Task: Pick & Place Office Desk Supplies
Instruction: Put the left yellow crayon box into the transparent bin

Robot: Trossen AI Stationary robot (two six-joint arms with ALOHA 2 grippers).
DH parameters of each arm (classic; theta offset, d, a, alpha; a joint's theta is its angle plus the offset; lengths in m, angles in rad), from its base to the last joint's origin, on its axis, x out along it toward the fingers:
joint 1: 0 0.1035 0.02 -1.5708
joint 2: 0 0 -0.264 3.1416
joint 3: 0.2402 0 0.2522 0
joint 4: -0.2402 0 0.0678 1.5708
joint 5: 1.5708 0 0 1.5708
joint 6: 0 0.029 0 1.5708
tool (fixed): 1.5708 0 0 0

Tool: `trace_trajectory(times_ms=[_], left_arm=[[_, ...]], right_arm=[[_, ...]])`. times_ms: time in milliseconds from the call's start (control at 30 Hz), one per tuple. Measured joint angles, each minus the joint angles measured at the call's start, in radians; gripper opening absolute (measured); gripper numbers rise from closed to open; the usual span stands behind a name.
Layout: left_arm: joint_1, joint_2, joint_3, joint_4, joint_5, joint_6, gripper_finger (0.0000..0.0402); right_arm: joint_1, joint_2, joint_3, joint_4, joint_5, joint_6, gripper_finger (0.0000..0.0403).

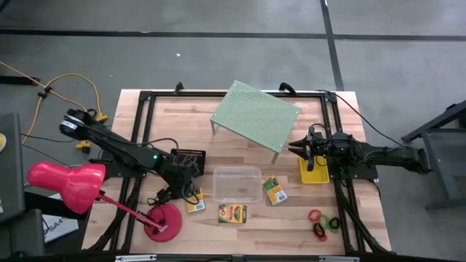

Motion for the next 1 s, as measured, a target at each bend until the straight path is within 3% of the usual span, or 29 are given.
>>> trace_trajectory(times_ms=[1000], left_arm=[[-0.003,0.194,0.000,0.102,0.020,0.044,0.0063]], right_arm=[[0.000,0.014,0.000,0.003,-0.001,0.000,0.0094]])
